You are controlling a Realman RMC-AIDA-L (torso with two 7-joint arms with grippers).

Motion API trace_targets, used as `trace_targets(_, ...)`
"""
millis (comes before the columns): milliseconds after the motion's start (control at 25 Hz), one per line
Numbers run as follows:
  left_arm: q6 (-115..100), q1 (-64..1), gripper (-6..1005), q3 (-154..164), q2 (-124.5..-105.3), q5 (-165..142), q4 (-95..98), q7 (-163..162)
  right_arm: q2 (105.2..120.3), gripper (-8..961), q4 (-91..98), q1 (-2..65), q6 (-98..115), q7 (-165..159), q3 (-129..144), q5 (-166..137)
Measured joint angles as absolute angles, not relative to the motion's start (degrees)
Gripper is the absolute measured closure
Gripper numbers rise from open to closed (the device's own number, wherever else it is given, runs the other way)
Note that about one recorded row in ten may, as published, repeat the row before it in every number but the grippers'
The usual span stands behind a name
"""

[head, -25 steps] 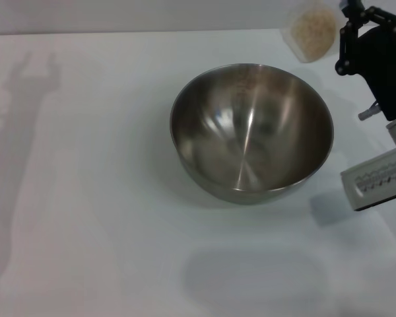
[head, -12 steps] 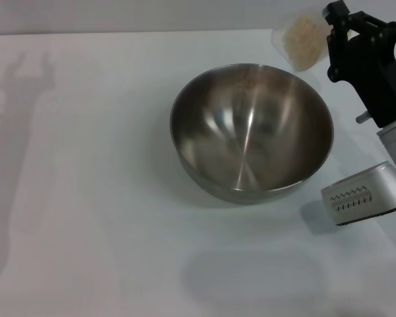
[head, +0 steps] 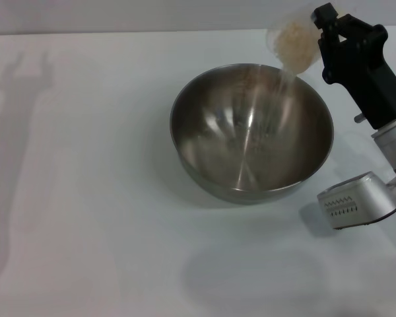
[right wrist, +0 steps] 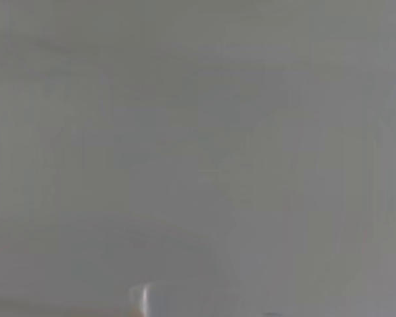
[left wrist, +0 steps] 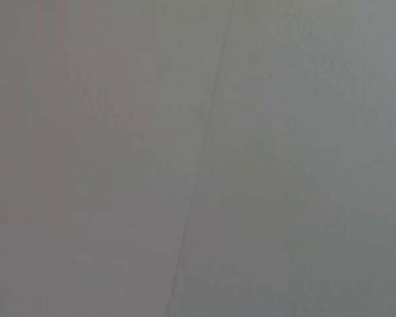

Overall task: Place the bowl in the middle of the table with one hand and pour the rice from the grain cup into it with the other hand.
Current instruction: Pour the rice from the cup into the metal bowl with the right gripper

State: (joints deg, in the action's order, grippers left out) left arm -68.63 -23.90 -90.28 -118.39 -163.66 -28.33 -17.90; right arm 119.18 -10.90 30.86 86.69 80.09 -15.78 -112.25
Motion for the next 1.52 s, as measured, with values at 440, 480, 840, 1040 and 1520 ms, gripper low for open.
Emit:
trace_targets(440, -68.73, -23.90, 527, -90.26, -118.39, -163.65, -28.71, -18.10, 119.18, 946, -10.90, 30.94, 87.24, 85.61, -15.75, -115.69)
trace_targets(480, -68.73, -23.90, 527, -90.26, -118.39, -163.65, -28.75, -18.16, 119.17, 946, -10.90, 30.94, 87.36, 86.15, -15.73, -115.92)
trace_targets(840, -68.71, -23.68, 527, -90.87, -118.34, -163.65, -28.72, -18.91, 119.24, 945, -10.10, 30.77, 88.50, 89.92, -15.73, -118.45)
trace_targets(1040, -68.67, -23.51, 527, -90.88, -118.30, -163.65, -28.65, -19.54, 119.27, 945, -9.36, 30.87, 88.65, 90.87, -15.73, -119.79)
trace_targets(1520, -68.55, -23.11, 528, -90.88, -118.36, -163.65, -28.71, -19.69, 119.18, 946, -5.98, 31.48, 88.79, 92.69, -15.73, -123.49)
